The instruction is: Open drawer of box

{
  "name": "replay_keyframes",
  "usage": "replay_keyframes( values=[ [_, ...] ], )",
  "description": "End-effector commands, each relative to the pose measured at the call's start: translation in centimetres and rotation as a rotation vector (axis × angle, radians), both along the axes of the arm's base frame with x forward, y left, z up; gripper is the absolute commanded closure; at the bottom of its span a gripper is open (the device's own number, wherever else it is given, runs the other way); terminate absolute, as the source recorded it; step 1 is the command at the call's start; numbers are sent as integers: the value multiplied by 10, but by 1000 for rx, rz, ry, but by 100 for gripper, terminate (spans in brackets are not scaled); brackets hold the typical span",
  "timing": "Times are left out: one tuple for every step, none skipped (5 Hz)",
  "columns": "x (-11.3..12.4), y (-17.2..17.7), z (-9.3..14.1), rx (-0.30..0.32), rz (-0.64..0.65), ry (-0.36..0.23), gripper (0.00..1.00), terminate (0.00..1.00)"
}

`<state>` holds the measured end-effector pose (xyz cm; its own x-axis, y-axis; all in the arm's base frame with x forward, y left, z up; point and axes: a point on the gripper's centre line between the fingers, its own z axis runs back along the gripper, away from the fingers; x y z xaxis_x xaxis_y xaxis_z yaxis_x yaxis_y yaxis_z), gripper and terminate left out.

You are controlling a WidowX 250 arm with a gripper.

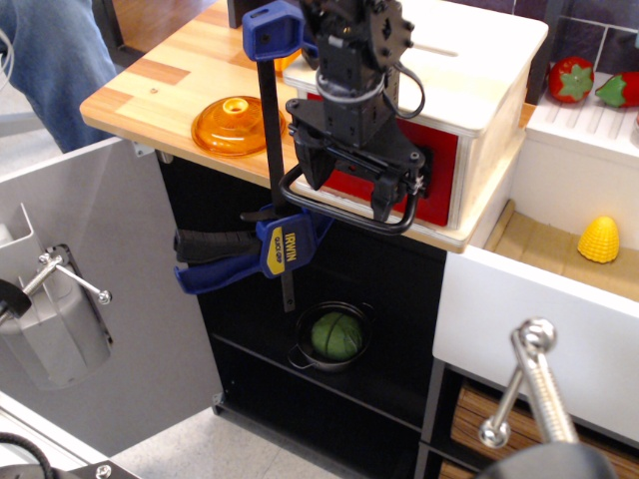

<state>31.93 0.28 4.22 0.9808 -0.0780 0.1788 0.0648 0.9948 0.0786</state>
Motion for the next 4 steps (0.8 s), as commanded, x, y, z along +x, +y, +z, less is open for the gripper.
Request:
replay_keyframes(
  values=[
    [-18, -4, 4, 4, -38, 72, 0, 0],
    [-37, -1, -6, 8, -81, 99, 0, 0],
    [-56, 4, -7, -3, -123, 109, 0, 0],
    [-84, 3, -5, -18, -136, 120, 0, 0]
  ],
)
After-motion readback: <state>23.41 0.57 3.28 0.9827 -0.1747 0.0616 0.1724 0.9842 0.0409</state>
